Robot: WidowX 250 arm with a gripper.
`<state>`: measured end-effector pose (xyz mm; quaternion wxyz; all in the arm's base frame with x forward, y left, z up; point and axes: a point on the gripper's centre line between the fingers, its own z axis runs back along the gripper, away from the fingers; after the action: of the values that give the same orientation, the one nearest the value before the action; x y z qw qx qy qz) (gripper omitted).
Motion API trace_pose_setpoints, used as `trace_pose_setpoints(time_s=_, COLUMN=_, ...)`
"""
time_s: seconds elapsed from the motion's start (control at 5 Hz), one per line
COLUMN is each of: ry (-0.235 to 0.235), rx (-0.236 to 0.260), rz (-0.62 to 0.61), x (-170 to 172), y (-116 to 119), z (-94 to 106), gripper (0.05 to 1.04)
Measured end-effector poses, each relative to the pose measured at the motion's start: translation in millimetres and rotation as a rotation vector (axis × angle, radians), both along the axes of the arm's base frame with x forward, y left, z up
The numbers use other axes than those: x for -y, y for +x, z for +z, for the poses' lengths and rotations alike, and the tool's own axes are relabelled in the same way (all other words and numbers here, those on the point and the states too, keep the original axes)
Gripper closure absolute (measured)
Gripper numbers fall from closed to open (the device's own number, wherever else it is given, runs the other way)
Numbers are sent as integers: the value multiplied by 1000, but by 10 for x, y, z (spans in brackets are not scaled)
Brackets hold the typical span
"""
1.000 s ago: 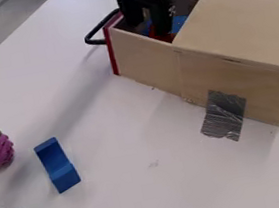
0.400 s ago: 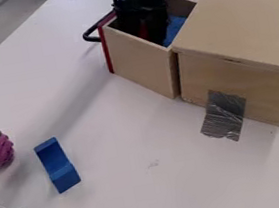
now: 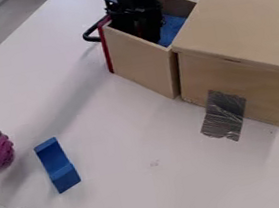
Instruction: Take out the red object out of the drawer and put it in the middle of the table
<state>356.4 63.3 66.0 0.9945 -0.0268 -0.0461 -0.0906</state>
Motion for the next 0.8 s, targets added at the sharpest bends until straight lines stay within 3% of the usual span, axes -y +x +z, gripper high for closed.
trace_pose_setpoints(time_s=0.2, ry=-17, rx=98, rz=35, x=-33, y=-99, z=435, gripper=404)
trace_pose_setpoints(time_s=0.4, ry=-39, rx=186, rz=80, x=-95, y=-416, z=870, gripper=404)
trace_pose_setpoints(time_s=0.6, ry=-24, rx=217, rz=130, x=-224, y=-601, z=1001, gripper=404)
trace_pose_setpoints(time_s=0.8, ry=19, rx=179, rz=163, x=-360, y=-858, z=920, gripper=404)
